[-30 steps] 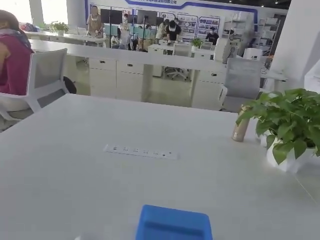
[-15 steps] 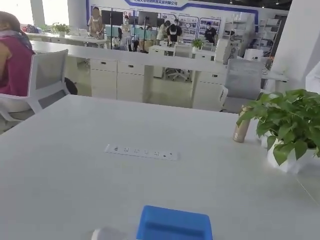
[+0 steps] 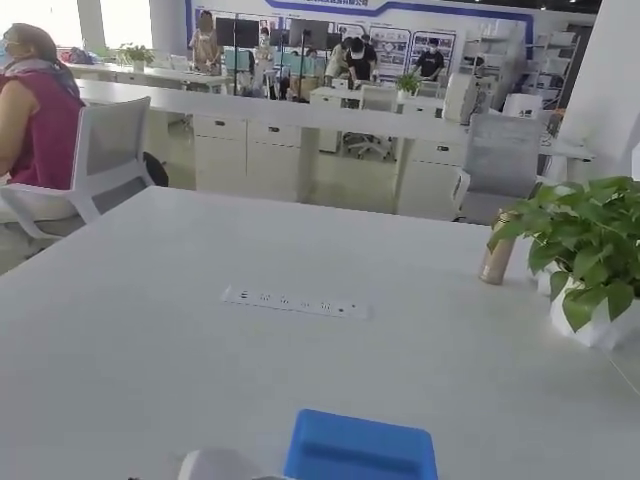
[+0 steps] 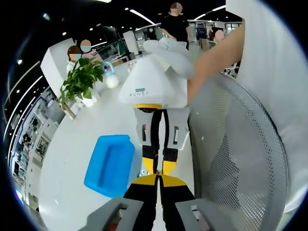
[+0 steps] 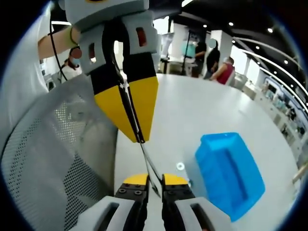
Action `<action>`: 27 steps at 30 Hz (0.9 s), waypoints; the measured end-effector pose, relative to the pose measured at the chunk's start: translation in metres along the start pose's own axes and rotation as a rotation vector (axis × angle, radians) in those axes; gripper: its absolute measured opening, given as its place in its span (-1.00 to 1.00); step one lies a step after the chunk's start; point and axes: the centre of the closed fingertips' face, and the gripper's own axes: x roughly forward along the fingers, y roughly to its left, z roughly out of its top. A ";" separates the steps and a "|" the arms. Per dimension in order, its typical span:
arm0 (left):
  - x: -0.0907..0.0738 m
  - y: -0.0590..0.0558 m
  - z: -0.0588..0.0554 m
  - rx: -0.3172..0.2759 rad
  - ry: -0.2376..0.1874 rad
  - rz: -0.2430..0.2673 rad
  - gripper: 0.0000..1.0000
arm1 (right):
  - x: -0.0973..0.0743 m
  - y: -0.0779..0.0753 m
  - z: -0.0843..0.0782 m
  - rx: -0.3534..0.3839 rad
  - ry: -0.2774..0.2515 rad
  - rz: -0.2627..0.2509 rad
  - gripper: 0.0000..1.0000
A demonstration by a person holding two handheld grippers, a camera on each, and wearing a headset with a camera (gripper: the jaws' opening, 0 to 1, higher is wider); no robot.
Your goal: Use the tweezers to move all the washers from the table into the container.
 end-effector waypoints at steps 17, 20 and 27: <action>0.000 0.018 -0.012 -0.042 0.023 0.000 -1.00 | 0.014 -0.016 0.008 0.086 -0.081 0.011 -0.86; 0.002 0.021 -0.014 -0.050 0.029 -0.011 -1.00 | 0.014 -0.015 0.008 0.098 -0.084 0.012 -0.86; 0.003 0.028 -0.015 -0.065 0.039 -0.029 -1.00 | 0.016 -0.018 0.008 0.143 -0.111 0.006 -0.87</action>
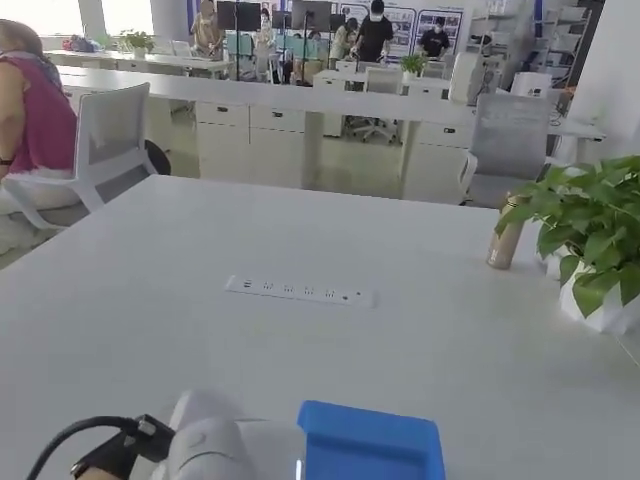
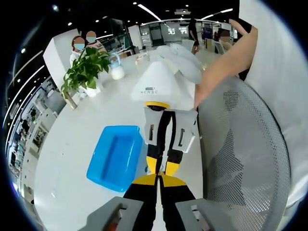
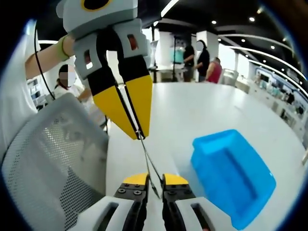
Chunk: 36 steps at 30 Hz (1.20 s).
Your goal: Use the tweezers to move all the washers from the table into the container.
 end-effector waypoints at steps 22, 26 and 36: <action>-0.001 0.024 0.028 -0.176 -0.183 0.004 -1.00 | -0.008 -0.011 -0.002 0.033 -0.012 0.042 -0.94; 0.008 0.016 0.021 -0.268 -0.191 -0.045 -1.00 | -0.008 -0.012 -0.001 0.030 -0.022 0.043 -0.94; 0.002 0.007 0.036 -0.279 -0.322 -0.086 -1.00 | -0.011 -0.012 -0.004 0.021 -0.054 0.032 -0.95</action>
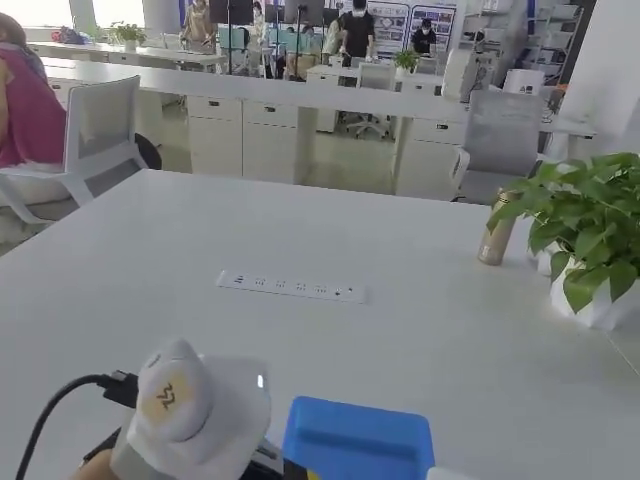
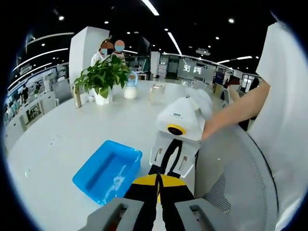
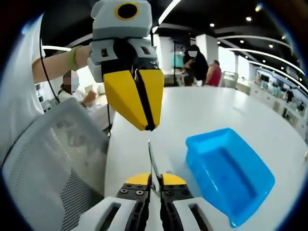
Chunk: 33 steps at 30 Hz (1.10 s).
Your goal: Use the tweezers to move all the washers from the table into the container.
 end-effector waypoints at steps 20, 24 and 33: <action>-0.002 -0.003 -0.008 0.061 0.076 -0.006 -0.98 | 0.005 0.012 0.002 -0.123 0.071 -0.013 -0.94; -0.004 -0.011 -0.014 0.046 0.086 -0.030 -0.88 | 0.006 0.014 0.002 -0.173 0.091 -0.027 -0.94; 0.000 -0.009 -0.023 0.096 0.142 -0.019 -1.00 | 0.008 0.013 0.002 -0.164 0.090 -0.043 -0.93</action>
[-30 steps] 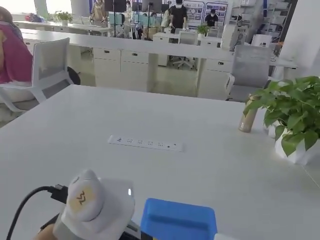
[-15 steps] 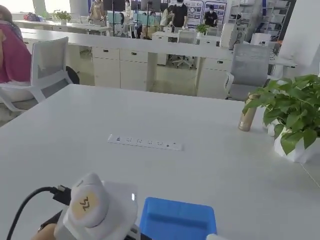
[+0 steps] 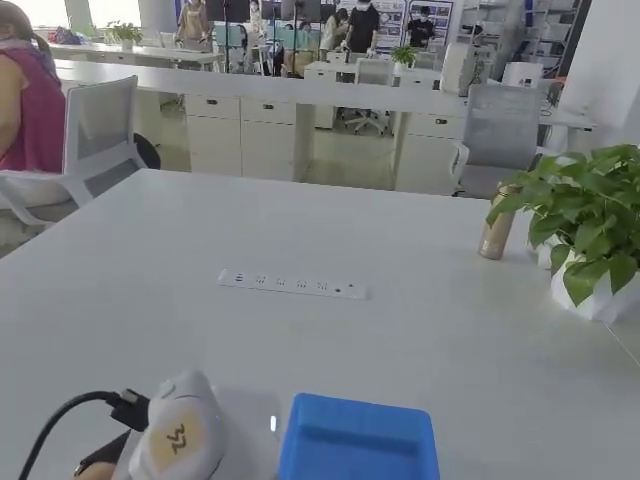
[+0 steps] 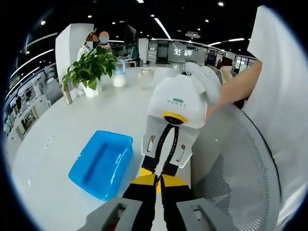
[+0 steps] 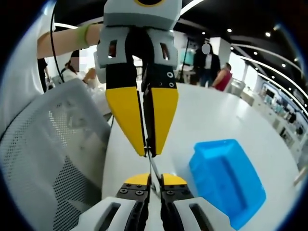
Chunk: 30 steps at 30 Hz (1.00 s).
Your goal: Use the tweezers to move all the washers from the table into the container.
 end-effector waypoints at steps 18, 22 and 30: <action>0.003 0.012 0.003 0.008 0.025 0.022 -1.00 | 0.000 -0.009 0.001 0.143 -0.033 0.021 -0.86; 0.003 0.011 0.002 0.009 0.026 0.017 -1.00 | -0.003 -0.006 0.003 0.149 -0.041 0.036 -0.86; -0.010 0.024 0.026 -0.027 -0.132 0.135 -0.82 | -0.008 -0.009 -0.002 0.135 -0.046 0.051 -0.93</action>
